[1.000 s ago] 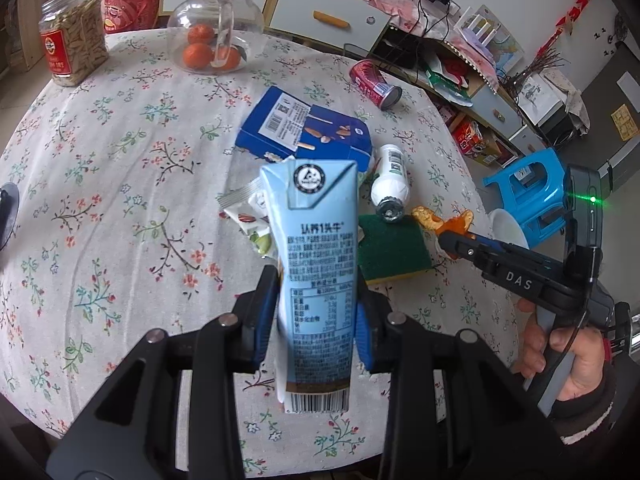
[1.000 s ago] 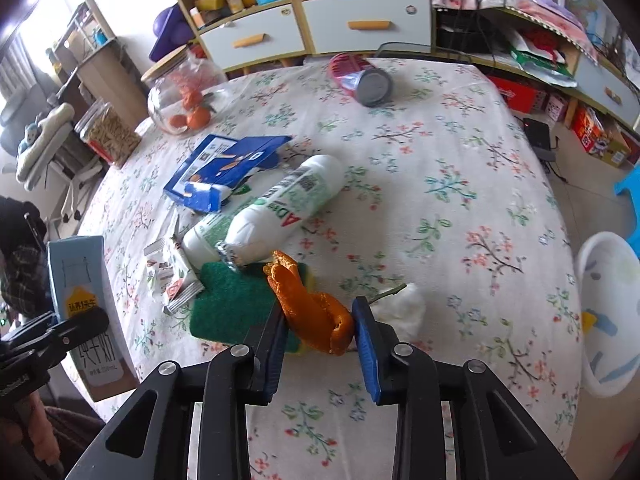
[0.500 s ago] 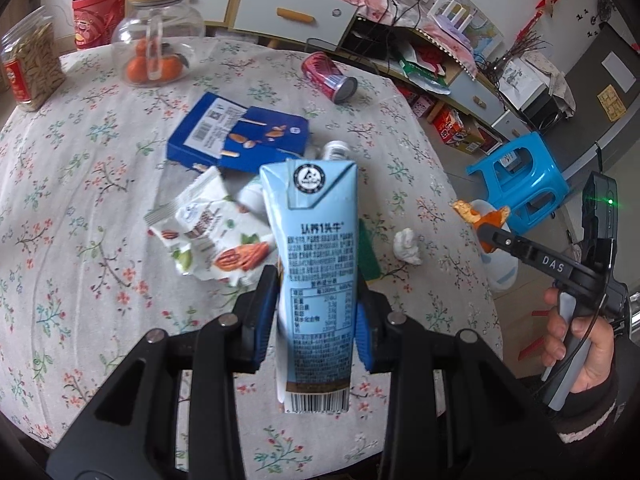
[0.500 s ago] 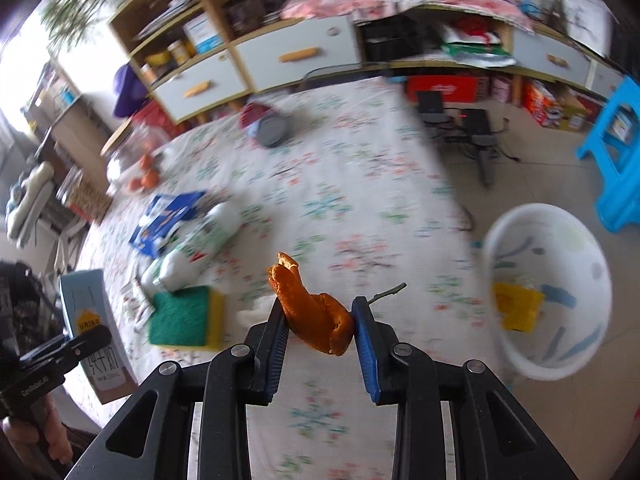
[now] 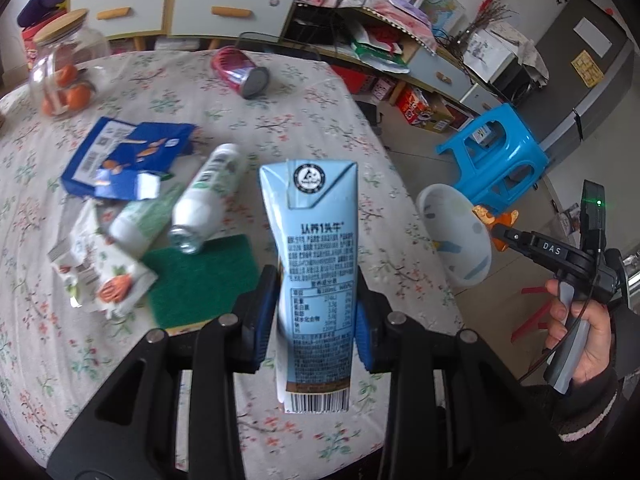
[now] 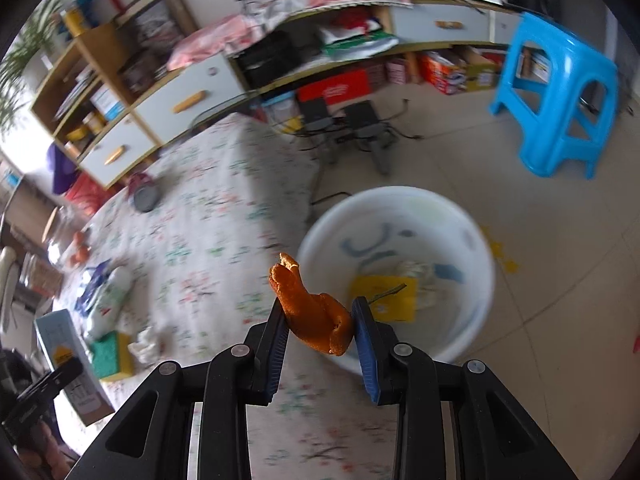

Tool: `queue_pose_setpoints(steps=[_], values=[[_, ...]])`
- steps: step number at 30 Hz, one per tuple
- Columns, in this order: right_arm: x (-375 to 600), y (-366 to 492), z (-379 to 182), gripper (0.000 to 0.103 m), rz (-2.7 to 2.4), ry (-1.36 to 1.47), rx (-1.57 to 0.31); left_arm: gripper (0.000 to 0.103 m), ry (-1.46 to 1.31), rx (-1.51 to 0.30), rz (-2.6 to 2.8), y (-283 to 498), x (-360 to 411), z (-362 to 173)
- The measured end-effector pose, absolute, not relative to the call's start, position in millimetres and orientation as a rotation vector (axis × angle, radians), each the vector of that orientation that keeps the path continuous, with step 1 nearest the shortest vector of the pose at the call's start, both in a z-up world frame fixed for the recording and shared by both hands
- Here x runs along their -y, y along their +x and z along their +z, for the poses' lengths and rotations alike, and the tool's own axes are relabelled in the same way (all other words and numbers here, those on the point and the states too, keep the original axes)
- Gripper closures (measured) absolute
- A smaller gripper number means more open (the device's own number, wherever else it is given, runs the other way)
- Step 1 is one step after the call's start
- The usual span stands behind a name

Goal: Collect trash
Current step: 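Carry both items to the bucket while the right gripper drops the orange peel inside, then release the blue milk carton into the bucket with the left gripper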

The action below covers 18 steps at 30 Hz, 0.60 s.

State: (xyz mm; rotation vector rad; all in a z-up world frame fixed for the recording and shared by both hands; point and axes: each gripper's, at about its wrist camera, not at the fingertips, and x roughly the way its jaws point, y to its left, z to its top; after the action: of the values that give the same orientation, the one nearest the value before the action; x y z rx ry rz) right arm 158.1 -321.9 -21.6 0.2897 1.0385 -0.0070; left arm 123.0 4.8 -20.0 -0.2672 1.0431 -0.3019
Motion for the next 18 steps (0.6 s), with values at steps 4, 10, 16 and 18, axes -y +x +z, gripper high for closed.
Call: queue_pose_setpoints(steps=[4,10,16,18], values=[[344,161,-28,0.056,-0.044,0.328,-1.048,0.066,-0.252,-1.040,-0.338,132,21,-20],[373,147,-24,0.044,-0.059,0.364,-1.026,0.066,-0.221,-1.030,-0.381,144,59,-18],[399,124,-16,0.039,-0.099,0.370,-0.990,0.066,-0.198,-1.040,-0.443,161,107,-18],[410,115,-14,0.039,-0.115,0.382,-0.976,0.066,-0.198,-1.050,-0.472,167,125,-20]])
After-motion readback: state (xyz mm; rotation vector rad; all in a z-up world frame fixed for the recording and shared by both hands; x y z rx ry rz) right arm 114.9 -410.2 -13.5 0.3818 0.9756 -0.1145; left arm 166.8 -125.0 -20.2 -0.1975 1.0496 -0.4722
